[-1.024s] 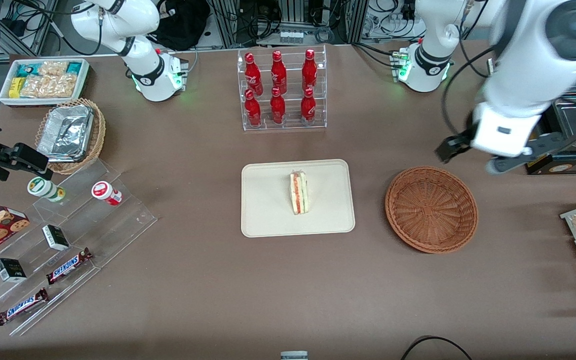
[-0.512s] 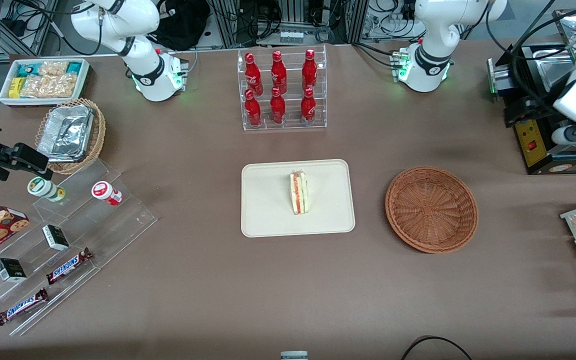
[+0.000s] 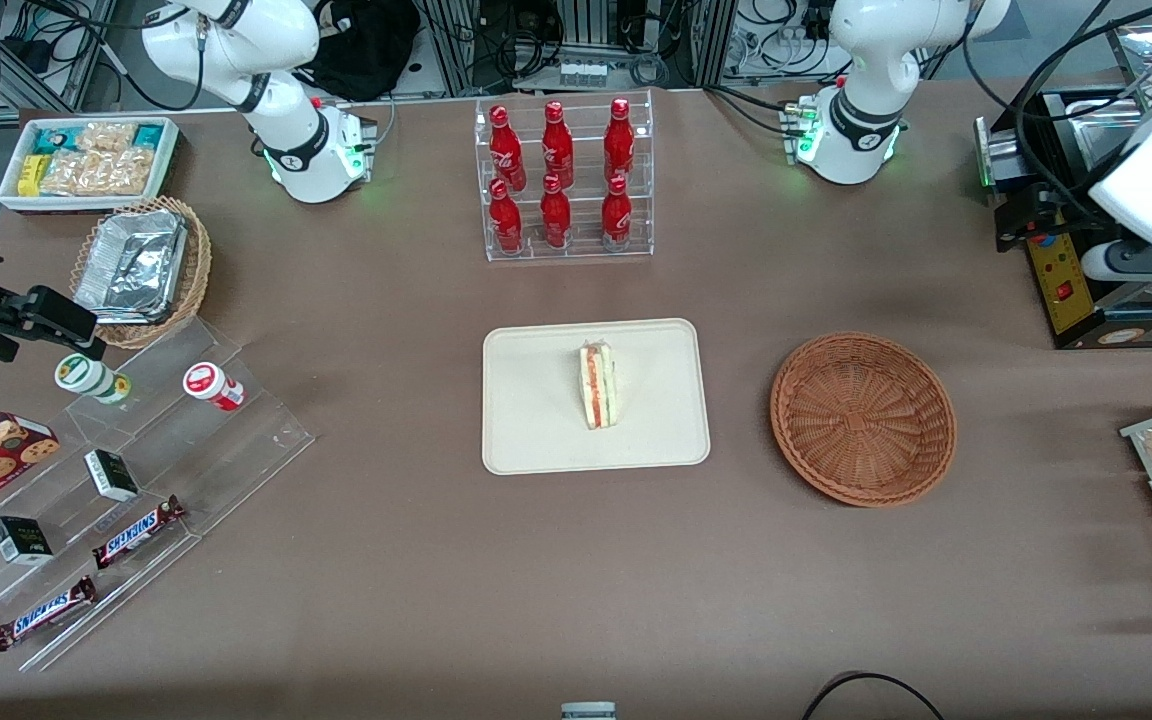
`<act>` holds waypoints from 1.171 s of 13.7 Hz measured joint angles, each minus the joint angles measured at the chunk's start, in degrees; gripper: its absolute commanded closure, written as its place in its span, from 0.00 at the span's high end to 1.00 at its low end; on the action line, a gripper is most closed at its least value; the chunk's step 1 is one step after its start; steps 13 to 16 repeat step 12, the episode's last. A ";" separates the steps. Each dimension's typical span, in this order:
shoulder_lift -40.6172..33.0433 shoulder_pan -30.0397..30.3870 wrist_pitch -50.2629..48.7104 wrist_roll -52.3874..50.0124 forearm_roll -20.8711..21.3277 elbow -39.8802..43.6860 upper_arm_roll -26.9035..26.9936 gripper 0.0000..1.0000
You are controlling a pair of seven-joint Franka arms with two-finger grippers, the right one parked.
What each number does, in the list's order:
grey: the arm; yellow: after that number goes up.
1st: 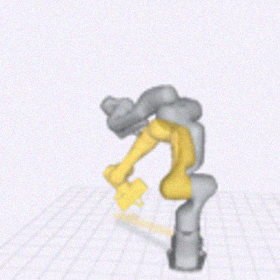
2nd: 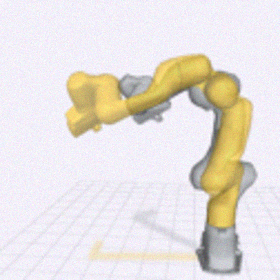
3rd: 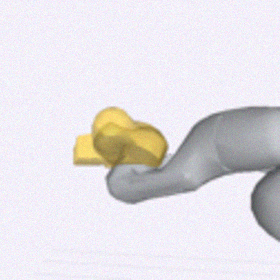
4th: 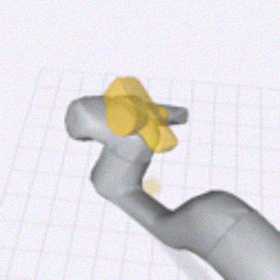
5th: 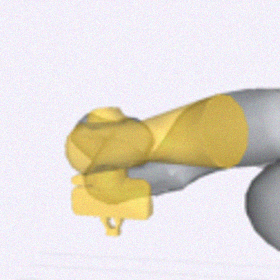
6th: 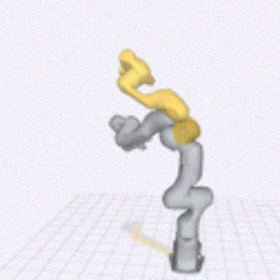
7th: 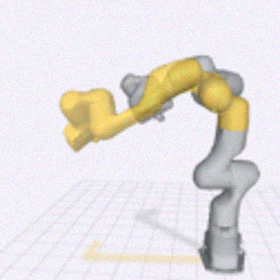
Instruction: Place sandwich from basket to tray
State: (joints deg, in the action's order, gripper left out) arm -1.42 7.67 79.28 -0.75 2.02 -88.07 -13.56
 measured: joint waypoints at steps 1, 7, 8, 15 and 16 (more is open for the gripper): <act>0.03 0.06 0.52 -0.36 0.00 0.05 -0.27 1.00; 0.41 0.16 2.06 -4.14 0.00 0.07 0.08 1.00; 0.41 0.14 2.06 -4.43 0.00 0.08 0.30 1.00; 0.42 0.05 2.08 -5.00 0.00 0.53 0.36 1.00; 0.42 0.05 2.08 -5.00 0.00 0.53 0.36 1.00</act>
